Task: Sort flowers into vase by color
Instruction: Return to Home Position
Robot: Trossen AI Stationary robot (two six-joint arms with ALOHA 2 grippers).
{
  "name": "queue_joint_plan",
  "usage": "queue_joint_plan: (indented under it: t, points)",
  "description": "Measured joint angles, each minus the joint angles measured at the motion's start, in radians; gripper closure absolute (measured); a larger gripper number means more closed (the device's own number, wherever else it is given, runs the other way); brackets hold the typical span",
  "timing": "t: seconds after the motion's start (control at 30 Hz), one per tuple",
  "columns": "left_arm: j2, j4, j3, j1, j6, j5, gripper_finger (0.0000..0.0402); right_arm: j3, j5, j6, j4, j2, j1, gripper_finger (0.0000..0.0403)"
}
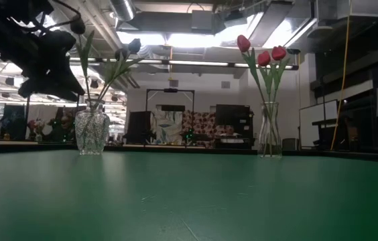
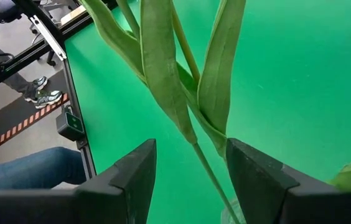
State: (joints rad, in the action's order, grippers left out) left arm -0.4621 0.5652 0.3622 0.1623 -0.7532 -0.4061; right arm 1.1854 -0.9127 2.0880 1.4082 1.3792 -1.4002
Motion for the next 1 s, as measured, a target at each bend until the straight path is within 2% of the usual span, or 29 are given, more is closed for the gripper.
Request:
queue_joint_plan:
  t: [0.13, 0.33, 0.4, 0.53, 0.67, 0.8, 1.0]
  points:
    - [0.000, 0.000, 0.000, 0.000, -0.043, 0.096, 0.0268, 0.000, -0.047, -0.001, 0.008, 0.000, 0.000, 0.0210]
    - [0.000, -0.032, 0.000, 0.000, -0.088, 0.359, 0.0268, 0.000, -0.296, -0.018, 0.006, 0.000, 0.000, 0.0210]
    - [0.000, -0.065, 0.000, 0.000, -0.106, 0.452, 0.0268, 0.000, -0.317, -0.068, 0.009, 0.000, 0.000, 0.0210]
    - [0.000, -0.186, 0.000, -0.001, -0.113, 0.619, 0.0268, 0.000, -0.280, -0.161, 0.041, 0.000, 0.000, 0.0210]
    - [0.000, -0.366, 0.001, -0.023, -0.113, 0.678, 0.0268, 0.000, -0.367, -0.162, 0.020, 0.000, 0.000, 0.0210]
    - [0.000, -0.553, 0.001, -0.064, -0.105, 0.737, 0.0268, 0.000, -0.473, -0.231, 0.022, 0.000, 0.000, 0.0210]
    - [0.015, -0.770, 0.001, -0.135, -0.121, 0.851, 0.0268, 0.000, -0.571, -0.268, 0.040, -0.002, 0.000, 0.0210]
